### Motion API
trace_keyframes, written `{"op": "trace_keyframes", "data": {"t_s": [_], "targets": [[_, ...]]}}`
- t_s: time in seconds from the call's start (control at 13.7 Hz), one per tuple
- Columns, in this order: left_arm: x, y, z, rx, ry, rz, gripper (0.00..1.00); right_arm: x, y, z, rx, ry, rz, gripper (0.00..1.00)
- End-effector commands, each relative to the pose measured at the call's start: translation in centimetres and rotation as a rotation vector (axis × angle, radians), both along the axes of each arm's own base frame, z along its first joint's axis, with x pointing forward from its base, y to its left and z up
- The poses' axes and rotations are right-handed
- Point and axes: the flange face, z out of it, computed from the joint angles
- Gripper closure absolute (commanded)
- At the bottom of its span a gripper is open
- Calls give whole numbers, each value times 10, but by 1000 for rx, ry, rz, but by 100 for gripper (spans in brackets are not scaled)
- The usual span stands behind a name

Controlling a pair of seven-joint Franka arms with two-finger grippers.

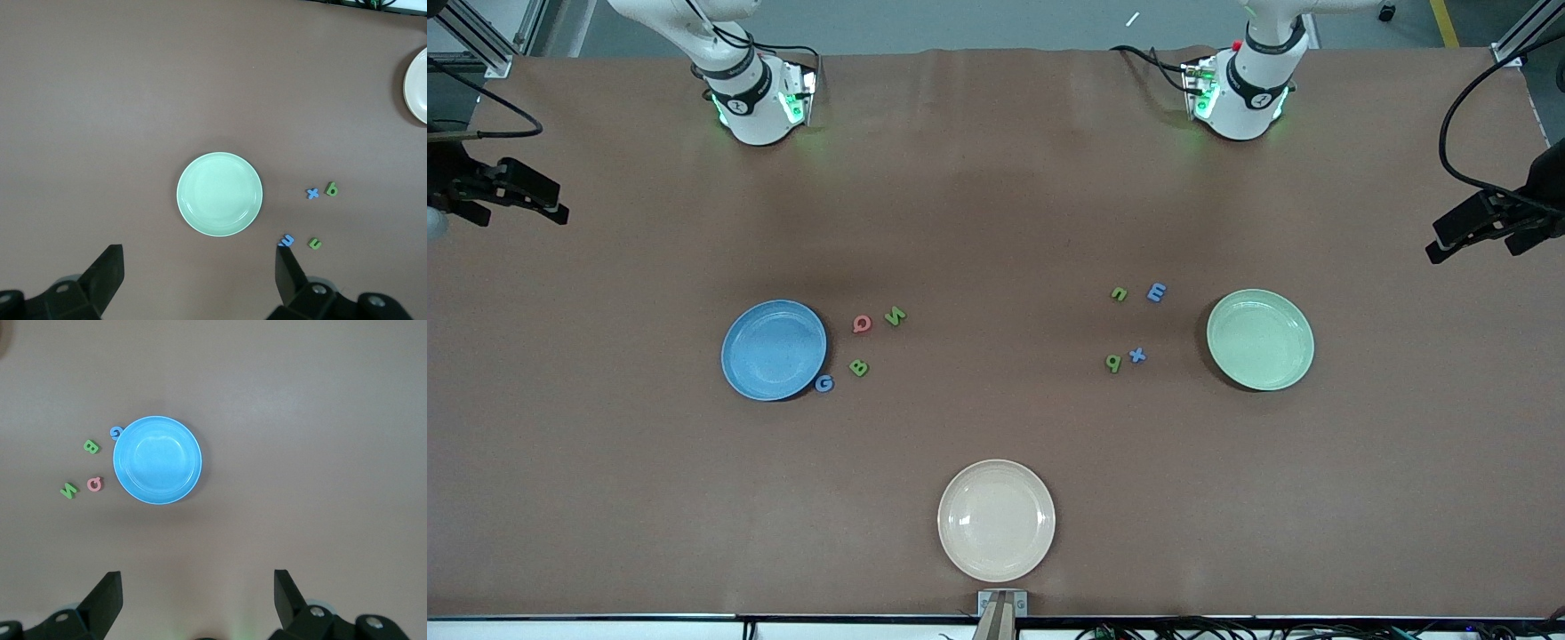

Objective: Sort uppercase to blue plate, lowercase to green plate
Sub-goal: 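Reach the right gripper to the blue G while the left gripper reaches the blue m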

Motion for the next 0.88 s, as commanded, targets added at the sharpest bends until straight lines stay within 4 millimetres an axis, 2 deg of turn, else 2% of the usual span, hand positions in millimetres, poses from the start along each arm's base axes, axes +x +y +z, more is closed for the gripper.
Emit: {"op": "trace_keyframes", "data": {"t_s": [0.0, 0.29, 0.51, 0.66, 0.8], "targets": [[-1, 1, -1, -6, 10, -7, 0, -10, 1, 2, 14, -7, -6, 0], [-1, 1, -2, -6, 12, -9, 0, -10, 1, 2, 14, -6, -8, 0], [3, -4, -15, -28, 40, 8, 0, -8, 0, 7, 12, -15, -9, 0], [4, -13, -28, -32, 88, -1, 0, -6, -1, 19, 10, -41, -8, 0], [12, -42, -53, -30, 140, -48, 0, -1, -13, 11, 10, -30, -34, 0]]}}
